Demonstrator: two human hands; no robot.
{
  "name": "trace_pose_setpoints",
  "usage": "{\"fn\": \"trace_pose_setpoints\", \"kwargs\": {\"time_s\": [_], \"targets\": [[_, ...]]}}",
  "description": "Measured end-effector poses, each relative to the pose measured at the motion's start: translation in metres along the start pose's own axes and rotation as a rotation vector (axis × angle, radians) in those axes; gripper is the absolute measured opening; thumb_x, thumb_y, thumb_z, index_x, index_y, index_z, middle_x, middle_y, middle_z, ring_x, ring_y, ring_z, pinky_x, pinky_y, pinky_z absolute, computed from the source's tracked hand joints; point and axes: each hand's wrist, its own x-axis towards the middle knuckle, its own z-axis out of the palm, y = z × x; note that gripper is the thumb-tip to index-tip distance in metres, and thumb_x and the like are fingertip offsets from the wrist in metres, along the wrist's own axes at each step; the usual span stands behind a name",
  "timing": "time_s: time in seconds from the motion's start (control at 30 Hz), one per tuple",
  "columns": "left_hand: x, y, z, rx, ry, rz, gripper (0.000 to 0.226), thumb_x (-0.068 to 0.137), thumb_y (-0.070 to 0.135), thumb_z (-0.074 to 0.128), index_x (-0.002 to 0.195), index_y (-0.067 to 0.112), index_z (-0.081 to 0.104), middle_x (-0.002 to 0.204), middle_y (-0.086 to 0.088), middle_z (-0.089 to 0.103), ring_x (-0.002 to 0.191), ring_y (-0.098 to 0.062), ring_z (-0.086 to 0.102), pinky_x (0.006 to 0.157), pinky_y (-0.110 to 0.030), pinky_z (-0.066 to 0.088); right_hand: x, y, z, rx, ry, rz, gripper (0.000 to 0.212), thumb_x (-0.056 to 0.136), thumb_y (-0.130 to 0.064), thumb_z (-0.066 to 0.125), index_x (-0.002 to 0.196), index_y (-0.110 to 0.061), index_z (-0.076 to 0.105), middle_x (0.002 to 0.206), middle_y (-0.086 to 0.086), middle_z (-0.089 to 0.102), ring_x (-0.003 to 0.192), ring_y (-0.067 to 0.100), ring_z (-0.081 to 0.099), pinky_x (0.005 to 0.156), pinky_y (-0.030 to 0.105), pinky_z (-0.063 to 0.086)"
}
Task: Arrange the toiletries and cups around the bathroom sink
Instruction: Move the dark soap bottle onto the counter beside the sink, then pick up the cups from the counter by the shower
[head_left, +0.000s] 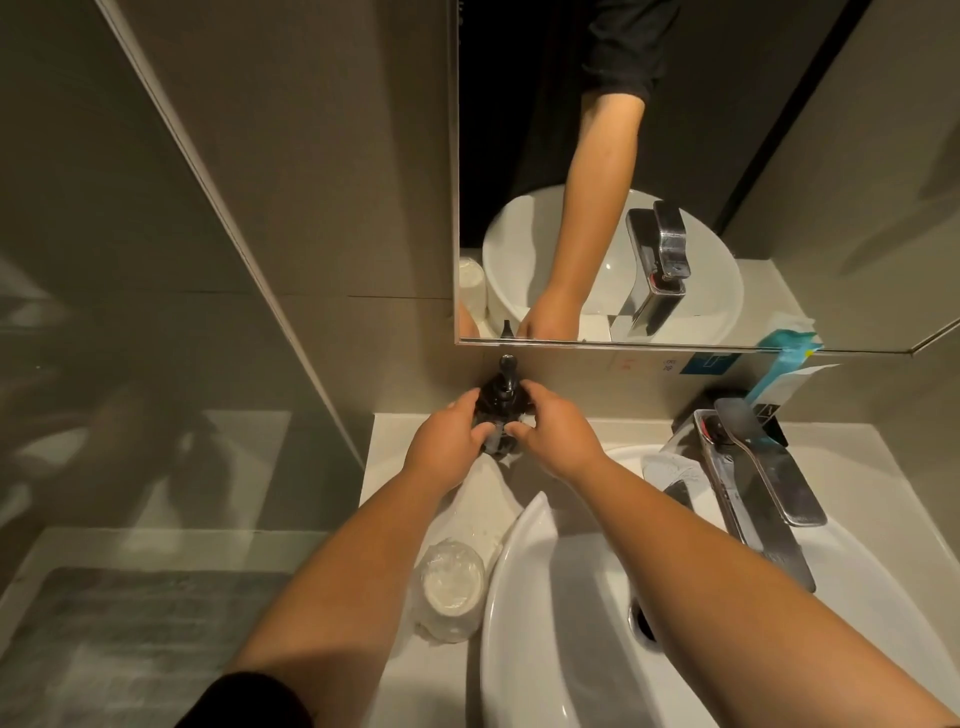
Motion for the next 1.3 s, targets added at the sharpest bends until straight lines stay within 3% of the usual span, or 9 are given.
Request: {"fn": "trace_pose_setpoints", "kwargs": {"time_s": [0.23, 0.43, 0.57, 0.8, 0.93, 1.1, 1.2, 1.3], "targets": [[-0.001, 0.001, 0.001, 0.054, -0.001, -0.025, 0.053, 0.095, 0.032, 0.052, 0.144, 0.019, 0.034, 0.134, -0.008, 0.056, 0.115, -0.028, 0.056, 0.092, -0.041, 0.048, 0.0, -0.002, -0.001, -0.027, -0.017, -0.017, 0.046, 0.084, -0.02, 0.069, 0.127, -0.017, 0.053, 0.121, 0.007, 0.065, 0.109, 0.027, 0.061, 0.089, 0.034, 0.048], [-0.019, 0.01, -0.009, 0.122, -0.001, -0.095, 0.065, 0.094, 0.039, 0.053, 0.147, 0.014, 0.024, 0.141, -0.013, 0.048, 0.121, -0.031, 0.051, 0.087, -0.038, 0.044, -0.011, -0.009, -0.015, -0.099, -0.066, 0.012, 0.054, 0.083, -0.025, 0.071, 0.129, -0.012, 0.045, 0.121, 0.012, 0.063, 0.108, 0.031, 0.06, 0.082, 0.033, 0.046], [-0.047, 0.017, -0.029, 0.202, -0.003, -0.125, 0.067, 0.095, 0.042, 0.05, 0.148, 0.013, 0.022, 0.147, -0.012, 0.041, 0.131, -0.029, 0.041, 0.098, -0.04, 0.04, -0.038, -0.02, -0.031, -0.187, -0.054, 0.003, 0.071, 0.089, -0.028, 0.064, 0.148, -0.009, 0.029, 0.145, 0.014, 0.047, 0.128, 0.032, 0.047, 0.101, 0.037, 0.04], [-0.121, 0.03, -0.047, 0.325, 0.1, -0.14, 0.062, 0.097, 0.044, 0.044, 0.147, 0.011, 0.028, 0.154, -0.008, 0.032, 0.14, -0.025, 0.028, 0.112, -0.035, 0.025, -0.093, -0.039, -0.043, -0.247, -0.086, -0.24, 0.045, 0.09, -0.029, 0.059, 0.131, -0.012, 0.052, 0.132, 0.01, 0.057, 0.117, 0.03, 0.055, 0.09, 0.036, 0.044], [-0.169, 0.043, -0.037, 0.304, 0.191, -0.254, 0.056, 0.096, 0.041, 0.044, 0.144, 0.013, 0.034, 0.15, -0.006, 0.038, 0.134, -0.026, 0.036, 0.106, -0.037, 0.033, -0.115, -0.038, -0.039, -0.294, -0.19, -0.369, 0.044, 0.09, -0.033, 0.057, 0.128, -0.011, 0.054, 0.13, 0.012, 0.057, 0.117, 0.031, 0.054, 0.09, 0.038, 0.046], [-0.231, 0.065, -0.006, 0.225, 0.365, -0.409, 0.031, 0.094, 0.032, 0.052, 0.119, 0.014, 0.054, 0.123, -0.007, 0.06, 0.118, -0.026, 0.05, 0.087, -0.037, 0.043, -0.136, -0.032, -0.037, -0.375, -0.345, -0.51, 0.044, 0.089, -0.037, 0.056, 0.124, -0.01, 0.054, 0.123, 0.014, 0.059, 0.109, 0.032, 0.056, 0.085, 0.038, 0.047], [-0.254, 0.074, 0.01, 0.174, 0.409, -0.481, 0.023, 0.095, 0.028, 0.052, 0.116, 0.018, 0.056, 0.113, -0.006, 0.065, 0.096, -0.023, 0.062, 0.072, -0.031, 0.045, -0.14, -0.033, -0.037, -0.412, -0.418, -0.557, 0.043, 0.089, -0.037, 0.056, 0.123, -0.009, 0.053, 0.122, 0.016, 0.058, 0.107, 0.033, 0.057, 0.084, 0.039, 0.048], [-0.263, 0.075, 0.022, 0.031, 0.412, -0.589, 0.044, 0.095, 0.032, 0.051, 0.136, 0.018, 0.045, 0.133, -0.008, 0.054, 0.117, -0.027, 0.054, 0.093, -0.033, 0.043, -0.139, -0.036, -0.033, -0.432, -0.469, -0.584, 0.043, 0.09, -0.034, 0.057, 0.125, -0.009, 0.052, 0.125, 0.016, 0.057, 0.109, 0.034, 0.057, 0.087, 0.041, 0.049]]}}
